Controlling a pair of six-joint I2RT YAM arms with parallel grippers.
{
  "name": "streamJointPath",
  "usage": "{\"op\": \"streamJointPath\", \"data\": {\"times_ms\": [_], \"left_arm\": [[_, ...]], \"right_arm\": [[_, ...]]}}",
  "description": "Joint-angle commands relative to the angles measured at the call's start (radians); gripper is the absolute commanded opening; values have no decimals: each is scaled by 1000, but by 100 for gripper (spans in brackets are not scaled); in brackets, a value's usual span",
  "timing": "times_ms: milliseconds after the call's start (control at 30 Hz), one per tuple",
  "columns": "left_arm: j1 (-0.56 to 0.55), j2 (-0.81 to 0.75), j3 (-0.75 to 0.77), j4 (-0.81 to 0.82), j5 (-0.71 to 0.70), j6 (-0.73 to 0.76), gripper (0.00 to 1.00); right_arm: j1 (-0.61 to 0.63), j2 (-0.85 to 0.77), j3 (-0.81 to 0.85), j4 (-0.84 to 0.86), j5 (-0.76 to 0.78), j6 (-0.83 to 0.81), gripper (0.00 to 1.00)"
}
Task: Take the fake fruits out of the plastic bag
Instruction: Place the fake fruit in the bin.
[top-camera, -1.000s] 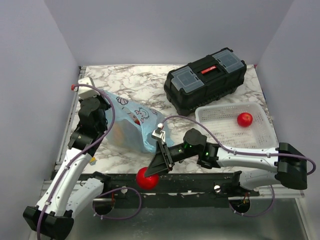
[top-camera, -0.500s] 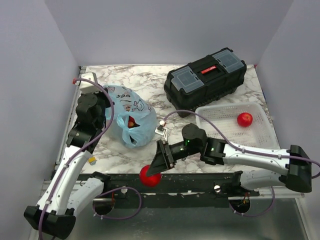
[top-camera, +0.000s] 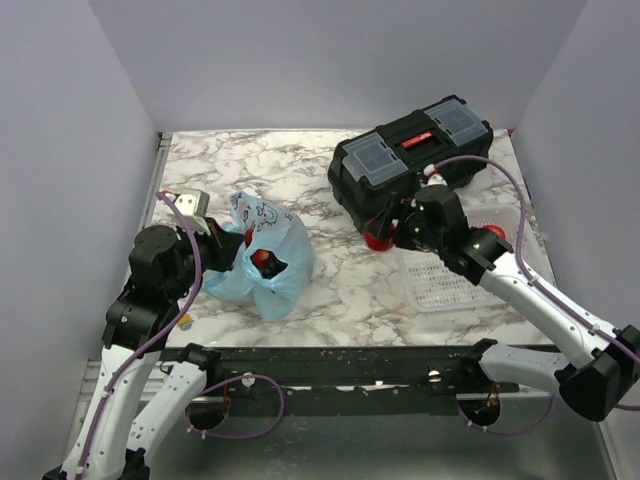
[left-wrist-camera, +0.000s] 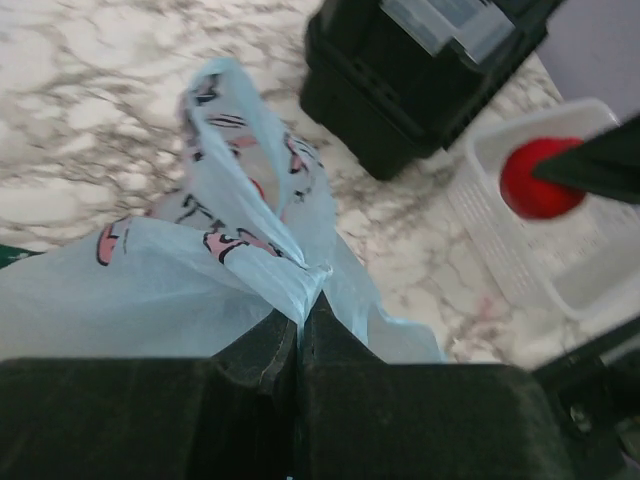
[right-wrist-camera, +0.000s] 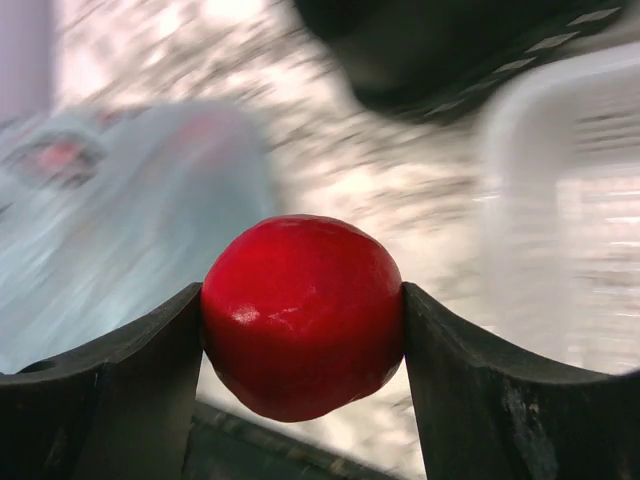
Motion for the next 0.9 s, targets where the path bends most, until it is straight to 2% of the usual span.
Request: {"op": "streamJointPath", "data": {"times_ms": [0, 100, 233, 433, 667, 867], "left_arm": [[7, -2, -30, -72, 350, 11, 0], [7, -17, -100, -11, 461, 21, 0], [5, -60, -181, 78, 597, 32, 0], [4, -143, -231, 74, 527, 36, 0], [4, -268, -238, -15, 414, -23, 0], [4, -293, -187, -153, 366, -64, 0]], "right_arm": [[-154, 26, -29, -171, 325, -61, 1], [-259, 39, -61, -174, 365, -46, 1], [-270, 92, -99, -167, 468, -34, 1], [-277, 228, -109, -148, 418, -21, 3], [-278, 298, -143, -94, 353, -28, 18], [-278, 328, -154, -81, 360, -50, 48]]}}
